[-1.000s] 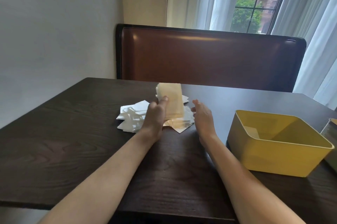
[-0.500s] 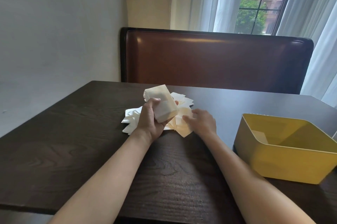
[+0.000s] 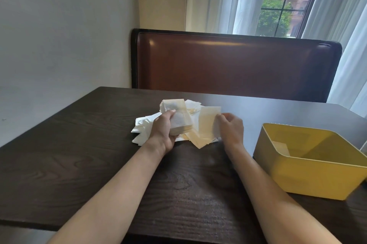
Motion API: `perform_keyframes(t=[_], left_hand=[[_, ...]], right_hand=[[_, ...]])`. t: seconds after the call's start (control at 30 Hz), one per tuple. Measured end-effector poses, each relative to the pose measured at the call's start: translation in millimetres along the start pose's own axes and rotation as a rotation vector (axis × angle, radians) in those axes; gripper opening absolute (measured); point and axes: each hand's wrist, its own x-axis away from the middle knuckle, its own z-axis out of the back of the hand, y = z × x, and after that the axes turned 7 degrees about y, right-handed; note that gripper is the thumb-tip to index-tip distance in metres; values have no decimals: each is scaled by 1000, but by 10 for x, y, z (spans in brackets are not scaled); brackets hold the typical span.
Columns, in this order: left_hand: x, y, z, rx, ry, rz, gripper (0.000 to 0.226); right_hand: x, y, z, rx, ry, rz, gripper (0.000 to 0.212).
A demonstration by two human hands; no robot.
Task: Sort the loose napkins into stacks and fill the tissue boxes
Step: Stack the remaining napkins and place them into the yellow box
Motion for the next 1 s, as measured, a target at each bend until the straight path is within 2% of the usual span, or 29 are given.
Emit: perform_keyframes(t=[0.13,0.3,0.4,0.47,0.57,0.63,0.73,0.87,1.0], left_hand=[[114,-19,-44,-5,-78,65,22],[190,-73,-85,-22,-185,91,49],[197,-100,-85,-29,-236,90,58],[201,-113,-91,-35,-254,86,58],[224,-126,-103,-53,-245,71,47],[197,-146,-105,-91,-215,23,36],[145,-193,-92,-121,-145,-69,31],[114,-212,-89,-87,-86,-115,28],[59,-188,-73,-42,-31,-138,24]], right_hand=[[80,-114,47,-243,-11,-24,16],[168,-257,40,-525,-207,-126,11],[204,-301,74,-686,-338,-202,13],[199,-297,77,-674,-349,-220,13],[179,-251,39,-351,-232,-159,9],[165,-199,7,-222,-187,-139,8],[154,-174,33,-224,-207,-232,2],[127,-179,89,-277,-237,-352,10],[120,-183,124,-248,-179,-355,9]])
